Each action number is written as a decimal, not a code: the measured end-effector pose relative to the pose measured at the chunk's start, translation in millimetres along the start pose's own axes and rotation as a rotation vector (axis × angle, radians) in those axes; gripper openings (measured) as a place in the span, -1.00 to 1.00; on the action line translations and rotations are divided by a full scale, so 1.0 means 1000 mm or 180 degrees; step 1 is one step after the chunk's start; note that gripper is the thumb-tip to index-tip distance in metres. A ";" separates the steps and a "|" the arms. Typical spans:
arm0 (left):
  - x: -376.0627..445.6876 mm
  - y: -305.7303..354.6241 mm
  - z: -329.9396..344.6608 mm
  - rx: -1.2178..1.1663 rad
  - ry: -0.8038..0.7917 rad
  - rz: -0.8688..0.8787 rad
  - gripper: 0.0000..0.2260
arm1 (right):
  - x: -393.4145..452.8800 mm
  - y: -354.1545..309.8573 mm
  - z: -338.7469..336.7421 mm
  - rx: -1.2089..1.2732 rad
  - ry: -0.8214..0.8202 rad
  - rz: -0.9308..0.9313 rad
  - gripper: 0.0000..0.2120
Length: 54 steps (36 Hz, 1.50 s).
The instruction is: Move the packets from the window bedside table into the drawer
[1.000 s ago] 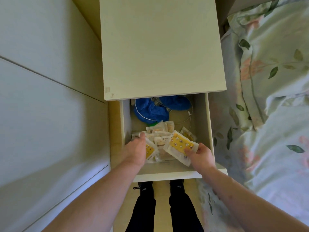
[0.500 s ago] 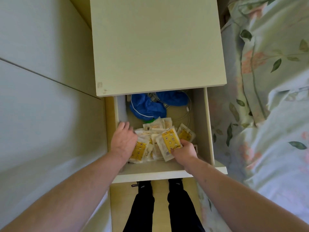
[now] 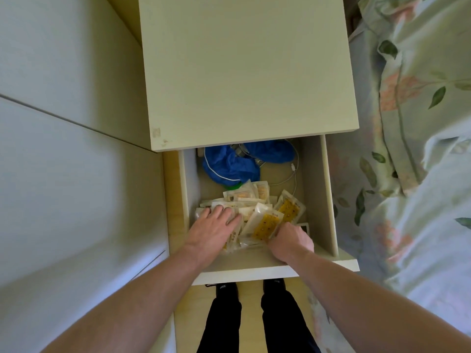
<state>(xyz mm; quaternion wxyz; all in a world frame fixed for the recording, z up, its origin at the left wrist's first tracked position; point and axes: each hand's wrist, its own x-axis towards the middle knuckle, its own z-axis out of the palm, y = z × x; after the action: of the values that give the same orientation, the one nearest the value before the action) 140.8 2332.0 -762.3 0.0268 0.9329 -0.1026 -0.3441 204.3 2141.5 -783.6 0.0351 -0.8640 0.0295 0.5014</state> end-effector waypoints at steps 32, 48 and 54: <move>0.011 -0.009 0.000 -0.0138 0.0259 0.0296 -0.47 | 0.086 0.004 -0.041 0.0008 0.0154 -0.0390 -0.52; 0.013 0.004 0.009 -0.0140 0.0398 0.0227 -0.64 | 0.097 0.005 -0.048 -0.0322 0.0004 -0.0819 -0.63; 0.006 0.002 0.016 -0.0019 0.0519 0.0150 -0.65 | 0.093 0.004 -0.048 -0.0465 -0.0011 -0.0851 -0.77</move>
<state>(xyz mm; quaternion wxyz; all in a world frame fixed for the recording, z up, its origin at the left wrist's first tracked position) 134.1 2328.9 -777.7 0.0459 0.9551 -0.1209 -0.2666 291.4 2131.8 -840.5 0.0387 -0.8596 -0.1225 0.4946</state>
